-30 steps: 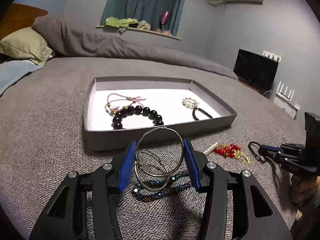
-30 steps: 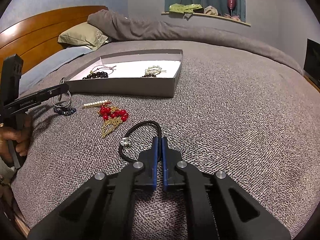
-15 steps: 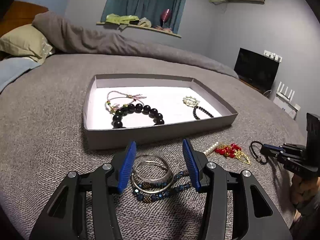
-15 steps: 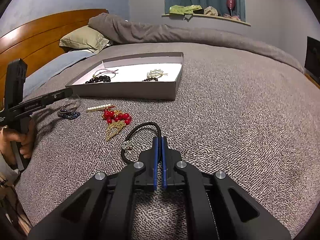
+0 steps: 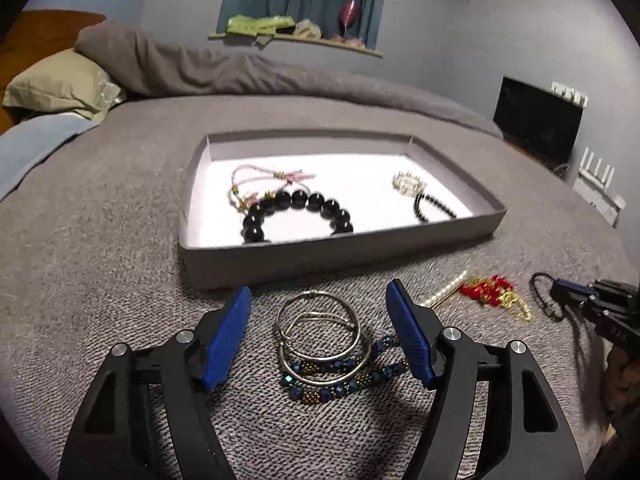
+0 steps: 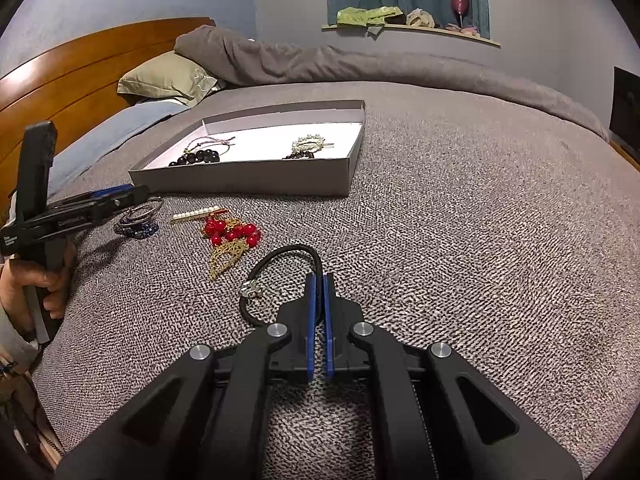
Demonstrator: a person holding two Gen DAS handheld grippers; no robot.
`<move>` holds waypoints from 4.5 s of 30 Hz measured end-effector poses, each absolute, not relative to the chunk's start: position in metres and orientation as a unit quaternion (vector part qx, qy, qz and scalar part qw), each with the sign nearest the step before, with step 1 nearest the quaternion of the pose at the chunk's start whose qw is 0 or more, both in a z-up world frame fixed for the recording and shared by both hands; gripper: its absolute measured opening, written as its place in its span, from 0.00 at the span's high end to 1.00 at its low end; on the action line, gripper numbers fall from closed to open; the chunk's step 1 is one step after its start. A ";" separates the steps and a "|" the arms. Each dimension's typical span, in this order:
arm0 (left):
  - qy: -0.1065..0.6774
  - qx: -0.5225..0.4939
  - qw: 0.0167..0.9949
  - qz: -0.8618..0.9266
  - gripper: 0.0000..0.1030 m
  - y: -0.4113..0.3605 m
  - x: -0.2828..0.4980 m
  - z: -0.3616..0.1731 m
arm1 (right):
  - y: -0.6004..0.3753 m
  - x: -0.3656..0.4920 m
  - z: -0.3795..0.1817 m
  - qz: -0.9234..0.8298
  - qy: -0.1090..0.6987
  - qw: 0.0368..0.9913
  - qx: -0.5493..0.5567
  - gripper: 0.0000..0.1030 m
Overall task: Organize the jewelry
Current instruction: 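Grasp black hair tie with right tool while left tool closes around silver hoops, then carry silver hoop with left tool and black hair tie with right tool into box, open both, then move right tool to red bead tassel while left tool moves to silver hoop, then grasp red bead tassel with right tool while left tool grasps silver hoop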
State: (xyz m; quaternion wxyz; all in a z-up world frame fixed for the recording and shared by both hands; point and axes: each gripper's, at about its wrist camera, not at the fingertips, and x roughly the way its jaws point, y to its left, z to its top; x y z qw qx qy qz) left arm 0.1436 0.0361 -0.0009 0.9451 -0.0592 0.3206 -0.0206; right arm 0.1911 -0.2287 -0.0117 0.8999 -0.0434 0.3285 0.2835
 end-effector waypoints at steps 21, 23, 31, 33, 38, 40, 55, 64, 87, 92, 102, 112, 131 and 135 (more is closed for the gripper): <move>0.296 -0.042 0.954 -0.033 0.54 0.030 0.138 0.025 | -0.226 0.189 0.013 0.304 0.303 0.903 -0.024 0.97; 0.292 -0.037 0.955 -0.035 0.54 0.028 0.140 0.033 | -0.223 0.190 0.022 0.313 0.295 0.903 -0.019 0.97; 0.284 -0.011 0.958 -0.040 0.54 0.021 0.162 0.055 | -0.211 0.199 0.060 0.330 0.265 0.906 -0.018 0.97; 0.285 -0.009 0.958 -0.043 0.54 0.019 0.168 0.058 | -0.203 0.206 0.070 0.332 0.259 0.907 -0.028 0.97; 0.295 -0.015 0.954 -0.050 0.54 0.014 0.191 0.059 | -0.180 0.236 0.081 0.334 0.262 0.905 -0.035 0.97; 0.301 -0.024 0.952 -0.054 0.54 0.013 0.202 0.058 | -0.171 0.250 0.082 0.334 0.269 0.903 -0.034 0.97; 0.356 -0.042 0.932 -0.056 0.54 -0.006 0.251 0.023 | -0.118 0.318 0.030 0.313 0.360 0.875 -0.083 0.96; 0.342 -0.019 0.939 -0.046 0.30 -0.013 0.241 0.027 | -0.128 0.310 0.023 0.301 0.360 0.878 -0.097 0.94; 0.294 -0.038 0.955 -0.020 0.13 0.028 0.142 0.022 | -0.184 0.226 0.023 0.301 0.313 0.900 -0.037 0.56; 0.298 -0.039 0.954 -0.010 0.13 0.035 0.125 0.014 | -0.188 0.214 0.012 0.302 0.321 0.897 -0.036 0.51; 0.305 -0.027 0.952 -0.004 0.11 0.035 0.108 0.004 | -0.193 0.200 -0.001 0.299 0.334 0.893 -0.034 0.46; 0.323 -0.020 0.946 0.001 0.11 0.031 0.111 -0.004 | -0.184 0.195 -0.003 0.315 0.338 0.886 -0.039 0.43; 0.334 -0.034 0.942 0.004 0.10 0.036 0.113 -0.008 | -0.133 0.216 -0.016 0.322 0.370 0.864 -0.113 0.76; 0.335 -0.038 0.942 0.001 0.10 0.037 0.113 -0.008 | -0.146 0.211 -0.015 0.323 0.367 0.868 -0.092 0.79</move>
